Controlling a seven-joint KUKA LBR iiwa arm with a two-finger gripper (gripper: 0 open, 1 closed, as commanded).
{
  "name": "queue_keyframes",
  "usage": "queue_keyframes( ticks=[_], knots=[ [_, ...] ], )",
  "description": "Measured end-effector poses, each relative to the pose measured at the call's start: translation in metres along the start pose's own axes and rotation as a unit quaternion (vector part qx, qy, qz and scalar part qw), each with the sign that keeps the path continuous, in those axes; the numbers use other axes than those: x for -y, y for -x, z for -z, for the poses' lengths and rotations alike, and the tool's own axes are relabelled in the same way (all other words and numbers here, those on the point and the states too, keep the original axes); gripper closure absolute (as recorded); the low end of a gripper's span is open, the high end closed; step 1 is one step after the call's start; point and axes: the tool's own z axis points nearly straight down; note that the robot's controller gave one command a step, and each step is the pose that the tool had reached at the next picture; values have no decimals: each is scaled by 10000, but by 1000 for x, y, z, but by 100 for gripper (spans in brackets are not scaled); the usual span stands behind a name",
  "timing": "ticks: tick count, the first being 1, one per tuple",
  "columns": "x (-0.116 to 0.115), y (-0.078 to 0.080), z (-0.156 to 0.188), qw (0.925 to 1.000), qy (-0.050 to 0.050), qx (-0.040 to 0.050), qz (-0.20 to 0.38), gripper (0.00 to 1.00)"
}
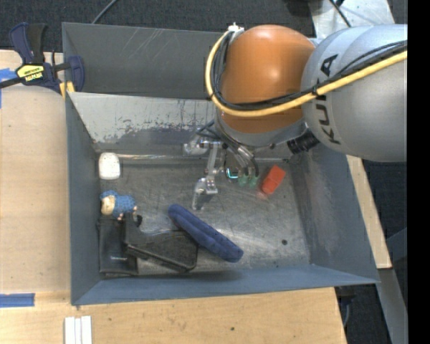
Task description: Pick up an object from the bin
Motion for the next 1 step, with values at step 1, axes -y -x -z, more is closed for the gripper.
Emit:
queue_keyframes(
  ticks=[1],
  knots=[
    [-5, -36, -109, 9972, 14, 85, 739, 0]
  ],
)
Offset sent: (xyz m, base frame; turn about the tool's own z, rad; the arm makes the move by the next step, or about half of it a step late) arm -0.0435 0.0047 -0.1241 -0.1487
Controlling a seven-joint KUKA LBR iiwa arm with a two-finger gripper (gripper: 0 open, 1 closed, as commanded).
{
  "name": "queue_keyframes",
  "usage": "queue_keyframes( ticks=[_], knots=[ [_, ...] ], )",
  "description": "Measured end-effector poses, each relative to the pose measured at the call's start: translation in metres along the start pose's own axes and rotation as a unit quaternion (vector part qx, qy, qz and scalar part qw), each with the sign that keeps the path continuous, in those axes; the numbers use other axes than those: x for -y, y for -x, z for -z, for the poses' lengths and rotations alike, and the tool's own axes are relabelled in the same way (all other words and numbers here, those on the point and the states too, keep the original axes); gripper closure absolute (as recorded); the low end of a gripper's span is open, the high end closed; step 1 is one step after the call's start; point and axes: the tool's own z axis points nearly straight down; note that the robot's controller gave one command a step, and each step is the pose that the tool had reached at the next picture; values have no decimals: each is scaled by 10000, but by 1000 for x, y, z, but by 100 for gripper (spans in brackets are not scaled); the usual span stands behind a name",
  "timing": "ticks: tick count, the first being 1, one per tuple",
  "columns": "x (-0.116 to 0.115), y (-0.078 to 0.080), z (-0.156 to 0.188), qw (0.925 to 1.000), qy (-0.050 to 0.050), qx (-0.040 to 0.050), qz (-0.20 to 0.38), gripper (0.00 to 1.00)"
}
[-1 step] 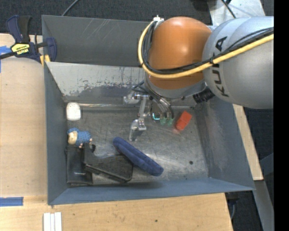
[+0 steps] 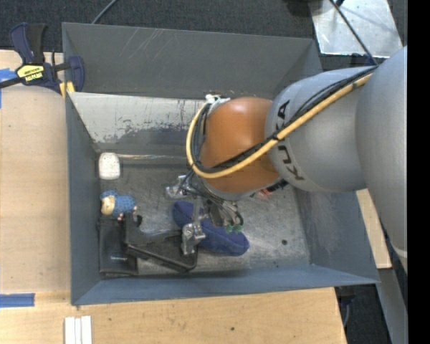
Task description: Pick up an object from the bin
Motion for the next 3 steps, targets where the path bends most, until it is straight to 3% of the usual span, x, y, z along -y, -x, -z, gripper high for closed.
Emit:
queue_keyframes(
  ticks=[1, 2, 3],
  knots=[
    [30, 11, -17, 9996, -8, -57, 264, 0],
    [1, 18, -10, 9998, -57, -66, -189, 0],
    [69, 52, -2, 9990, -24, -26, 456, 0]
  ],
)
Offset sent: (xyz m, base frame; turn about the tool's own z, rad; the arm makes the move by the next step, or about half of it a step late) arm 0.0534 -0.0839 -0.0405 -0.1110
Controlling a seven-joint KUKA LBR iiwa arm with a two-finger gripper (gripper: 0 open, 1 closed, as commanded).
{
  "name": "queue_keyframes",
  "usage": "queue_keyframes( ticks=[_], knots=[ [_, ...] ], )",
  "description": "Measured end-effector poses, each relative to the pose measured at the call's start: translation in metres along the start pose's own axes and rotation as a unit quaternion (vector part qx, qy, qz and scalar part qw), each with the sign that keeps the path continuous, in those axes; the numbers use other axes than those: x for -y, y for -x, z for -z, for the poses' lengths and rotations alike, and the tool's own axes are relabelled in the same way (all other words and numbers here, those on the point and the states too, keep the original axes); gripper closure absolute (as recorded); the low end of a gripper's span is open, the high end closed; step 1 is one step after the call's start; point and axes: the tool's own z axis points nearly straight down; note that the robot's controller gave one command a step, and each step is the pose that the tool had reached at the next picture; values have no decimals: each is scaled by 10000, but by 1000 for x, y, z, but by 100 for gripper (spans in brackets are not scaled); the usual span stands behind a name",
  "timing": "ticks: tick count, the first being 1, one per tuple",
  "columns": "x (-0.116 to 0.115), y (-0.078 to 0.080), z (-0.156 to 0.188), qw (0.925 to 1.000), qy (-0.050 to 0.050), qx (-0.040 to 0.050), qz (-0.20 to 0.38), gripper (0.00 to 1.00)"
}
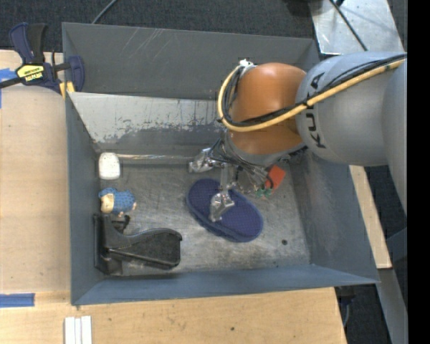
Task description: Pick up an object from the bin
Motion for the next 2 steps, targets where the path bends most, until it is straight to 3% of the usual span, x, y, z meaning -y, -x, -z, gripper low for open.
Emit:
queue_keyframes(
  ticks=[1, 2],
  knots=[
    [-5, -1, -1, 10000, 22, -13, 15, 100],
    [-5, -1, 0, 10000, 22, -13, 15, 0]
  ],
)
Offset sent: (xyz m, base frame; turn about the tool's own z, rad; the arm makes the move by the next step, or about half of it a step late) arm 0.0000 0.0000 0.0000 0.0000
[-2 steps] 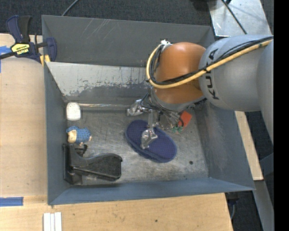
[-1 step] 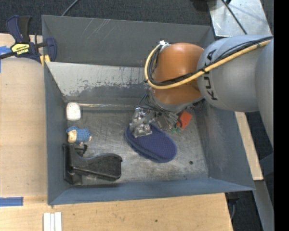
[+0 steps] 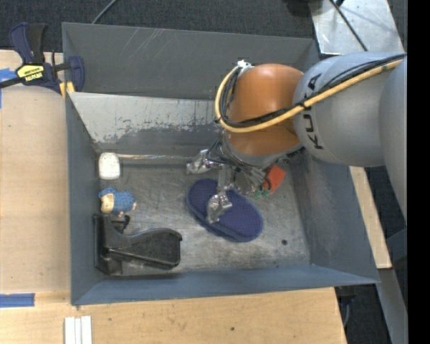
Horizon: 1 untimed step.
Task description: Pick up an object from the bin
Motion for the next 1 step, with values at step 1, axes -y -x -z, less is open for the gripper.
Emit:
queue_keyframes(
  ticks=[1],
  knots=[
    [29, -22, -41, 9942, 11, 48, 1071, 0]
  ],
)
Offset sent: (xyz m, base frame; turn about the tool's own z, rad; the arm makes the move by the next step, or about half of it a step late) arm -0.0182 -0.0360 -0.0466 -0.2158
